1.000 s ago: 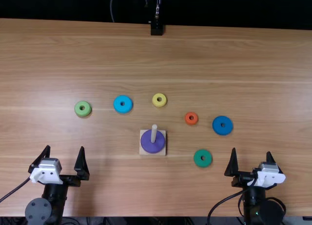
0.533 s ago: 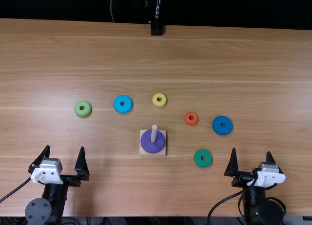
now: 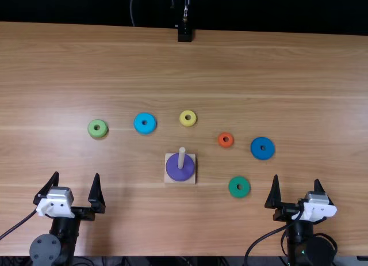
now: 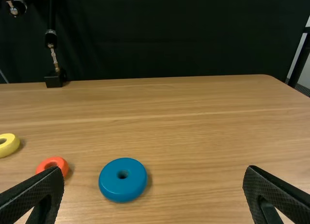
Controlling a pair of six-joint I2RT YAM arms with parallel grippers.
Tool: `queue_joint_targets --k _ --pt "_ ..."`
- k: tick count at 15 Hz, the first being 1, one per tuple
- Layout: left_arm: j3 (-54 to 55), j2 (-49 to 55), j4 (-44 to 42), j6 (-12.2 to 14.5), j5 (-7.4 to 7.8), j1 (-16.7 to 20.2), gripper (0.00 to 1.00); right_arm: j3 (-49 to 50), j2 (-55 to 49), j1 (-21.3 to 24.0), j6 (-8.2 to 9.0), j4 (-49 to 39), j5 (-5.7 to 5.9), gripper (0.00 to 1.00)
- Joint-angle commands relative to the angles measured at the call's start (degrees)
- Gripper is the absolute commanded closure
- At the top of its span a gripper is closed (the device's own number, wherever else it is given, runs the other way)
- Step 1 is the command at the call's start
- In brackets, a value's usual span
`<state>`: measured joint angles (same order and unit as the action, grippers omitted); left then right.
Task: Build the Hanoi tower: stack the rings onto the peg from bottom to top in this color order: purple, dark blue, light blue, dark green, light green, yellow, orange.
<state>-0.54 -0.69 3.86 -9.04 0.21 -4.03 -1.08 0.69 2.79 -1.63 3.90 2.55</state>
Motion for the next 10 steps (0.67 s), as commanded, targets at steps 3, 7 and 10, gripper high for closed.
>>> queue_joint_targets --k 3,7,10 --pt "0.5 0.7 3.0 0.6 -0.1 0.4 0.0 0.6 -0.7 0.5 0.05 1.3 -0.02 0.0" --pt "0.5 0.7 3.1 0.6 -0.1 0.4 0.0 -4.8 2.2 0.5 -0.38 -5.7 -0.02 0.0" --pt "0.5 0.7 3.0 0.6 -0.1 0.4 0.0 -16.6 16.3 0.4 -0.06 -12.2 -0.02 0.0"
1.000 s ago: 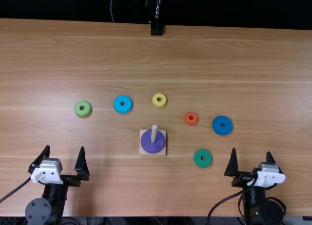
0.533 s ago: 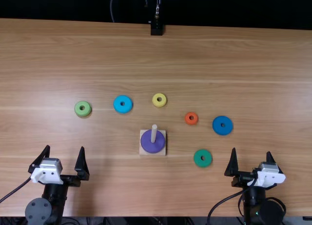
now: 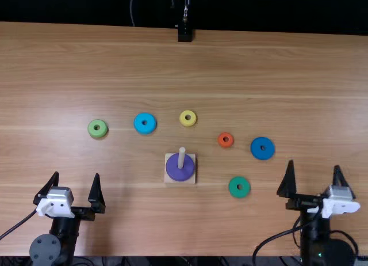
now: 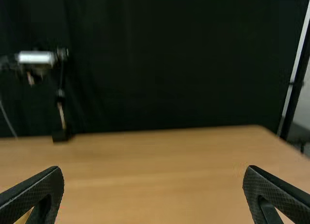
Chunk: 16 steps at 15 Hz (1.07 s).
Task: Build the Hanoi tower: stack the rings onto the peg from bottom to top in this color order: purple, dark blue, light blue, dark green, light green, yellow, orange.
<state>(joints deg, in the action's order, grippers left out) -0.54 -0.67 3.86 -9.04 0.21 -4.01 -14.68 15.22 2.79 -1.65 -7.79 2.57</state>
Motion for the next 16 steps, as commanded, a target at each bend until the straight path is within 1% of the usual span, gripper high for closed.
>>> queue_joint_targets --k 1,3,5,7,9,12,13,14,15,16 --pt "0.5 0.7 3.0 0.6 -0.1 0.4 0.0 -7.6 7.7 0.4 0.07 -0.6 -0.04 0.0" --pt "0.5 0.7 3.0 0.6 -0.1 0.4 0.0 -16.4 18.4 0.2 0.17 0.0 0.07 0.0" --pt "0.5 0.7 3.1 0.6 -0.1 0.4 0.0 -21.5 26.8 -1.2 0.38 1.6 0.49 0.0" --pt "0.5 0.7 3.1 0.6 -0.1 0.4 0.0 -25.2 34.3 -2.3 0.38 4.9 0.6 0.0" --pt "0.5 0.7 3.0 0.6 -0.1 0.4 0.0 -29.4 42.9 -3.7 0.38 10.6 0.6 0.0" --pt "0.5 0.7 3.0 0.6 -0.1 0.4 0.0 -35.7 56.4 -4.0 0.38 20.7 0.6 0.0" --pt "0.5 0.7 3.1 0.6 -0.1 0.4 0.0 -37.3 60.3 -4.1 0.28 23.7 0.6 0.0" --pt "0.5 0.7 3.1 0.6 -0.1 0.4 0.0 -39.6 64.4 -4.2 -0.04 28.4 0.6 0.0" --pt "0.5 0.7 3.0 0.6 -0.1 0.4 0.0 -42.0 67.9 -4.3 0.28 32.4 0.07 0.0" --pt "0.5 0.7 3.0 0.6 -0.1 0.4 0.0 -43.4 70.9 -4.3 0.38 34.9 -0.14 0.0"
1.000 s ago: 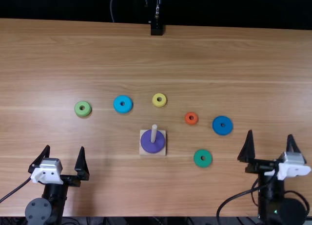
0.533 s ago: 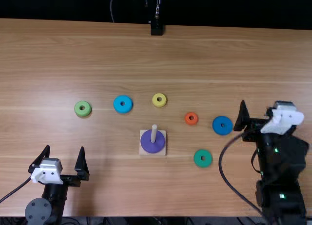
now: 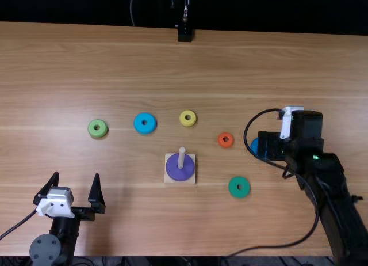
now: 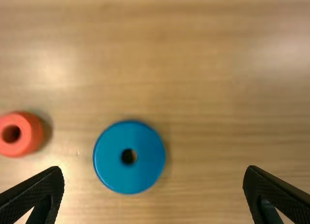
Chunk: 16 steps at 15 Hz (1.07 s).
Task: Build the Hanoi tower: stack the rings onto the peg from bottom to top in this color order: purple, dark blue, light blue, dark green, light green, yellow, orange.
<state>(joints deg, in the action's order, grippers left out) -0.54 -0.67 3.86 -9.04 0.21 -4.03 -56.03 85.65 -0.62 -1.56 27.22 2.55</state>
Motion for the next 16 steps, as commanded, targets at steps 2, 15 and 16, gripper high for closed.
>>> queue_joint_targets --k 2,15,16 --pt "0.5 0.7 3.1 0.6 -0.1 0.4 0.0 -4.3 4.4 -1.0 0.82 1.9 -3.28 0.0" --pt "0.5 0.7 3.0 0.6 -0.1 0.4 0.0 -7.9 17.6 -0.6 2.41 1.8 -7.82 0.0" --pt "0.5 0.7 3.0 0.6 -0.1 0.4 0.0 -8.0 17.9 -0.5 2.41 1.6 -7.82 0.0"
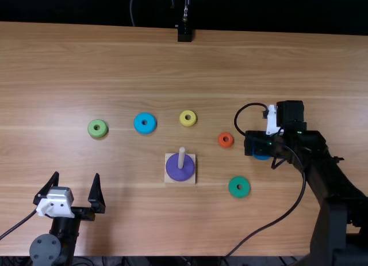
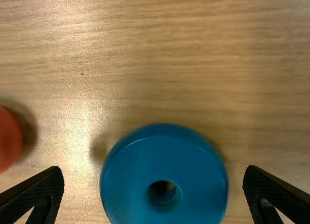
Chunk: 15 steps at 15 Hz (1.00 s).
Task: Build the Hanoi tower: stack the rings onto the peg from bottom to top in this color order: purple, dark blue, light blue, dark green, light green, yellow, orange.
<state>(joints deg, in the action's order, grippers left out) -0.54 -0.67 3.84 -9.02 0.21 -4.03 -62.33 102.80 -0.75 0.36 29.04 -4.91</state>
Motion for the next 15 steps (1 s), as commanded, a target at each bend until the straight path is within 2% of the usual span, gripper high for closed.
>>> queue_joint_targets --k 1,7,8,9,10,12,15 --pt "0.5 0.7 3.1 0.6 -0.1 0.4 0.0 -1.7 1.3 -0.4 0.48 -0.2 -0.47 0.0" --pt "0.5 0.7 3.0 0.6 -0.1 0.4 0.0 -2.0 3.7 -0.3 0.48 -0.1 -0.37 0.0" --pt "0.5 0.7 3.1 0.6 -0.1 0.4 0.0 -2.5 4.0 -0.3 0.59 0.2 -0.37 0.32" --pt "0.5 0.7 3.0 0.6 -0.1 0.4 0.0 -2.5 4.0 -0.4 0.59 0.2 -0.37 0.77" --pt "0.5 0.7 3.1 0.6 -0.1 0.4 0.0 -2.5 4.0 -0.4 0.48 0.3 -0.37 1.0" --pt "0.5 0.7 3.0 0.6 -0.1 0.4 0.0 -2.5 3.9 -0.4 -0.04 0.5 -0.37 1.0" --pt "0.5 0.7 3.0 0.6 -0.1 0.4 0.0 -3.9 3.6 -0.4 0.17 0.5 -0.37 1.0"
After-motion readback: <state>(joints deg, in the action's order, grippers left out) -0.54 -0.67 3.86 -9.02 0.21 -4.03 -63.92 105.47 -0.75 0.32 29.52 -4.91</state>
